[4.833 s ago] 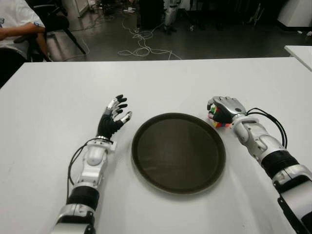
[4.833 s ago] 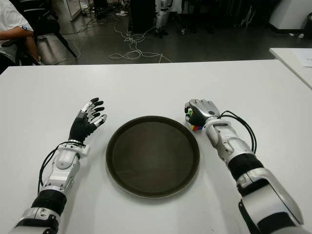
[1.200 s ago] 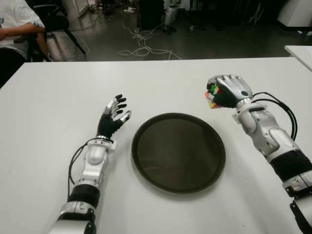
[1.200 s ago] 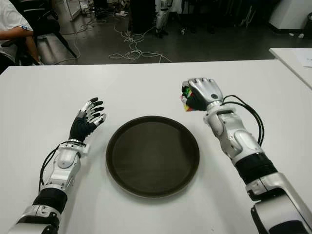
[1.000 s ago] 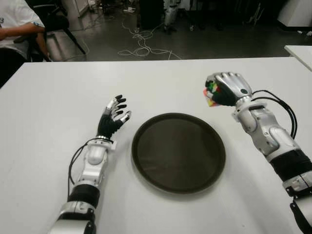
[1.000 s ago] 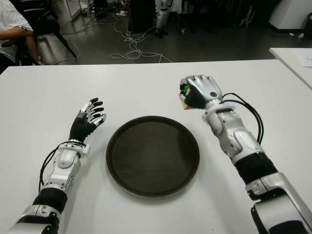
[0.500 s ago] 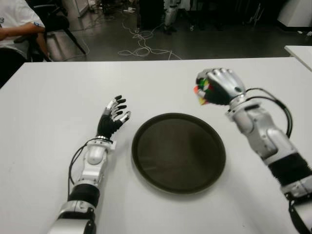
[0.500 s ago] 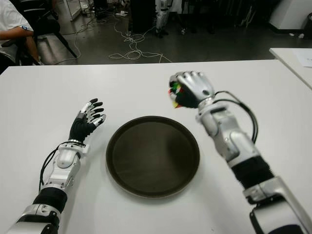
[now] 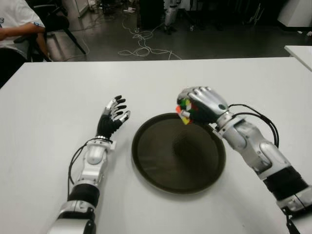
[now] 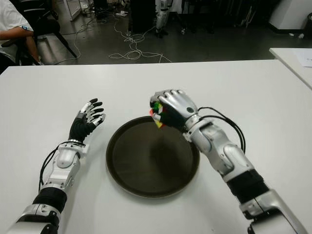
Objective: Pick up the Rubik's Cube and put it in the plate
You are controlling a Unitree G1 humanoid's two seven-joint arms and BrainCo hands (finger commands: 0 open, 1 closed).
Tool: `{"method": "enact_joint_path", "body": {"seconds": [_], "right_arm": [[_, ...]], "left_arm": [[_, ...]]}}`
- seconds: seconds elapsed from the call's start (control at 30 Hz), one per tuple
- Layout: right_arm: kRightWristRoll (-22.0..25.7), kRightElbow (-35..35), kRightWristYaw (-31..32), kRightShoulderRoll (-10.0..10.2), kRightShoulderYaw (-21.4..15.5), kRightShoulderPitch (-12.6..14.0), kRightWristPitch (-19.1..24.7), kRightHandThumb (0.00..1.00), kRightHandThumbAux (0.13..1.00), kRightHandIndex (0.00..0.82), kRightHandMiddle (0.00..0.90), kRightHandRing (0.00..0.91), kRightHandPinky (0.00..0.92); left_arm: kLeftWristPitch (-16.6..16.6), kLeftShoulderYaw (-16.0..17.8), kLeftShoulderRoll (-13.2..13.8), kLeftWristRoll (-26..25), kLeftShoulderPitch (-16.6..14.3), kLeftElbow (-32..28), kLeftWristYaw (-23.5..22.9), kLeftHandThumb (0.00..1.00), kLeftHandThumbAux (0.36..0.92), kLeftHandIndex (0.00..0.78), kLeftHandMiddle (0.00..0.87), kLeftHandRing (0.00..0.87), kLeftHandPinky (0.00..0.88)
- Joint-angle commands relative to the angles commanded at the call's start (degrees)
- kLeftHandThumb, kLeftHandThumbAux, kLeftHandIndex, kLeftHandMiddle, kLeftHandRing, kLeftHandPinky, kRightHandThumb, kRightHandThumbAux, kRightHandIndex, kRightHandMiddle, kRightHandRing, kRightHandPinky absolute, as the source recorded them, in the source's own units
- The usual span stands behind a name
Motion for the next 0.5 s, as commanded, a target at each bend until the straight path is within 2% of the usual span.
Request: {"method": "enact_joint_path", "body": {"seconds": [0.3, 0.5], "right_arm": [[-1.08, -0.26, 1.06, -0.44, 0.15, 0.18, -0.95, 0.697, 0.721, 0.431, 0.688, 0.692, 0.649], [-1.77, -0.52, 1.75, -0.4, 0.28, 0.56, -0.77, 0.696, 0.721, 0.431, 0.684, 0.69, 0.648]], "left_arm": [[-0.75, -0.11, 0.07, 0.07, 0.31, 0.15, -0.37, 0.054, 0.689, 0.128, 0.179, 0.165, 0.135], [-0.95, -0.03, -0.07, -0.21, 0.51, -0.06, -0.58, 0.082, 0.694, 0.133, 0.179, 0.171, 0.157]]}}
